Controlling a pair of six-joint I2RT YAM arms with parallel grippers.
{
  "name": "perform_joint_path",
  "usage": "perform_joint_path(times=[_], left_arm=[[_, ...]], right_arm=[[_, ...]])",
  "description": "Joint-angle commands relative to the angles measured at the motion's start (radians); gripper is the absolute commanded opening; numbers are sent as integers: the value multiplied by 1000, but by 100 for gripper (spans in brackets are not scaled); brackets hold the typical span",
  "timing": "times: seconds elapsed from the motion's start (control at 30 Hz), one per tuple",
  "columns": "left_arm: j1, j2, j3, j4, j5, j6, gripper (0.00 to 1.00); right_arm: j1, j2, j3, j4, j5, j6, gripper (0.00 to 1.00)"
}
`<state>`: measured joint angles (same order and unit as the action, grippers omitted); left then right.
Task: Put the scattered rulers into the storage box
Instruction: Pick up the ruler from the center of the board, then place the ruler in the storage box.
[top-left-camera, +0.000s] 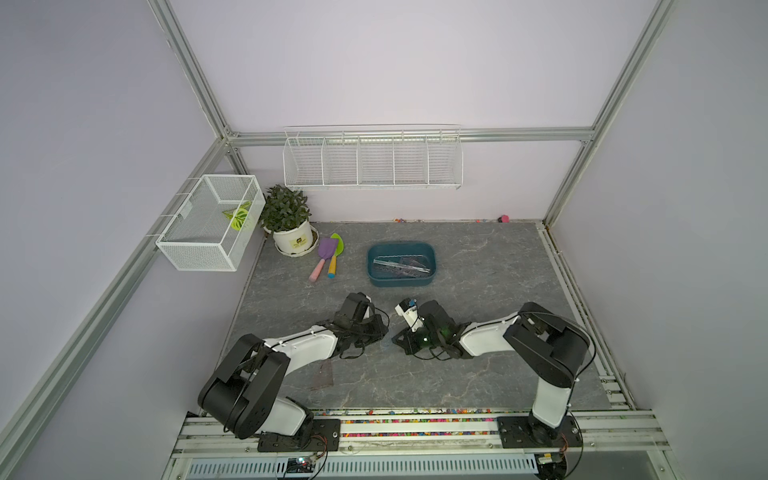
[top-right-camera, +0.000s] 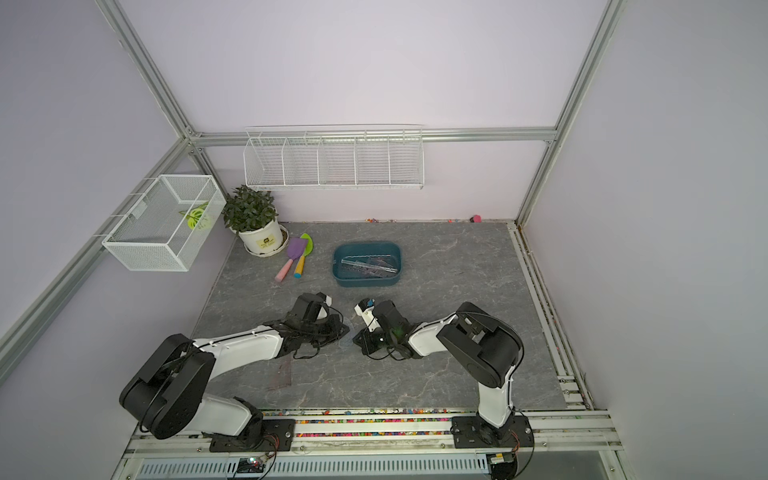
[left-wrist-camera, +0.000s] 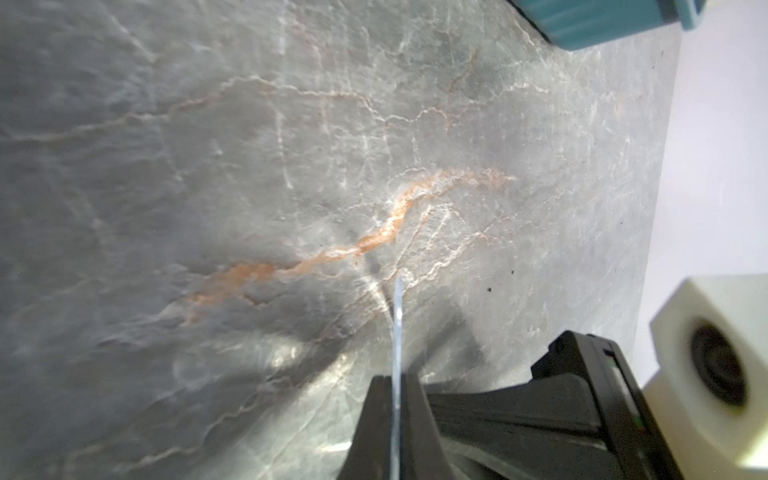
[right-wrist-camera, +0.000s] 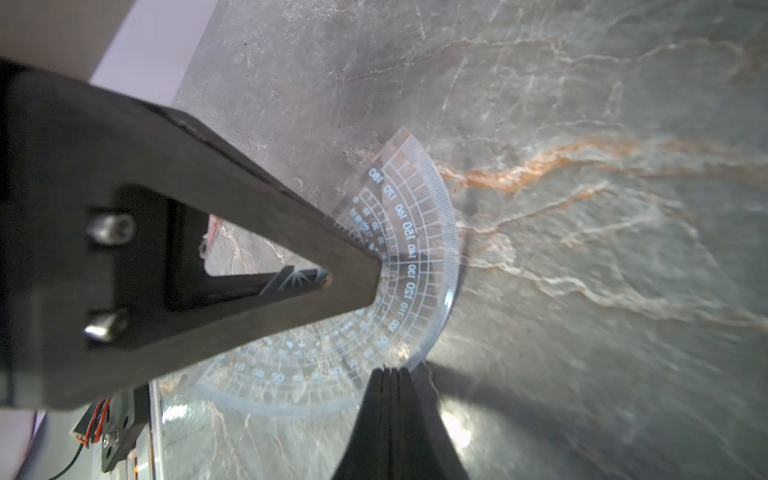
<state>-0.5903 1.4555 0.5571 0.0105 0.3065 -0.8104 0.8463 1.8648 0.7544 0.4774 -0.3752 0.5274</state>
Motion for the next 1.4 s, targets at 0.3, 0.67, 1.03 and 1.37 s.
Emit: perform_joint_path(times=[0.3,0.67,1.03,1.37], left_arm=[[-9,-120,240,-254,-62,28,0],[129,403,895,-336,54,182,0],[162,665,1129,-429,88,215,0],[162,749,1185,-430,75,213,22]], right_arm=[[-108,-241,-98,-212,-23,-32,5],[-202,-295,-119,-195,-141,-17,5],[-296,-236,-144,-103,-241,19,5],[-306,-214,-141,-83,-266,25,5]])
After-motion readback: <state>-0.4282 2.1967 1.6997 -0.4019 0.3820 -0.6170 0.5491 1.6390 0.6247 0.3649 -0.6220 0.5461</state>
